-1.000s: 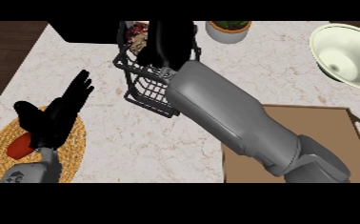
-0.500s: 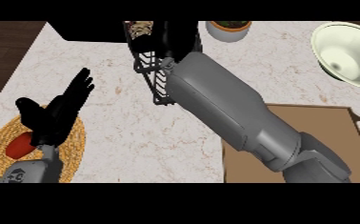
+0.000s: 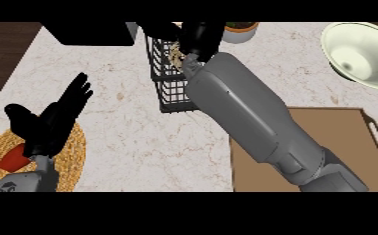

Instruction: Pick the cupcake from the tray and place it in the tiered basket

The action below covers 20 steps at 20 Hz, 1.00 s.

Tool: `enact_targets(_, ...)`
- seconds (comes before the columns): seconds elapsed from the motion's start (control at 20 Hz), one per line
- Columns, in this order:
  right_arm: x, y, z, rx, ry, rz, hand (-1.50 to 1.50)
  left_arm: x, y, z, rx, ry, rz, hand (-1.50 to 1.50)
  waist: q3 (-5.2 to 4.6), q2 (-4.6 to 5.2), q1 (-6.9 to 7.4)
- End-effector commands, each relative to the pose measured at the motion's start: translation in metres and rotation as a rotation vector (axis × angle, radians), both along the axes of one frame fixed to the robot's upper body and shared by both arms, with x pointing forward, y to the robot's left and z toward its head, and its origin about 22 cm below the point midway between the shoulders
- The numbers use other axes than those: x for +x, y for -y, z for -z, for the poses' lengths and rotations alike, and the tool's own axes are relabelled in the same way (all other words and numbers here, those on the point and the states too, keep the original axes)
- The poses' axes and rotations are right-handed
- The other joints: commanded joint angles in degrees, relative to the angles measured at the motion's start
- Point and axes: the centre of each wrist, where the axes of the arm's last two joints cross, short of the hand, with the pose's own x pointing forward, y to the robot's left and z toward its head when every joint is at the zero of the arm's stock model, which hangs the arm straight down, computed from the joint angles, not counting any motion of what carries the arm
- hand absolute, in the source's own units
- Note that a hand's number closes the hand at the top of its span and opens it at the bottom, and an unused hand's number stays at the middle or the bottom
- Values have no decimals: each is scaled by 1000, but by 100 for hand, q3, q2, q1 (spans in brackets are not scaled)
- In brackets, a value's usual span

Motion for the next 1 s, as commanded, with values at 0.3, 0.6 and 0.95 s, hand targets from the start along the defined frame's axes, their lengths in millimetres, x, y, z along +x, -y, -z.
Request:
enact_targets(0.3, -5, 89, -13, 211, 128, 193, -150, -6, -9, 8, -16, -23, -54, 0, -7, -55, -294)
enact_targets(0.6, -57, 161, -15, 184, 124, 216, -150, -23, -2, 7, 1, -1, -64, 0, -3, -102, -375)
enact_targets(0.95, -116, 243, -30, 158, 137, 233, -150, -10, -27, -4, 7, 3, -41, 0, 0, -11, -224)
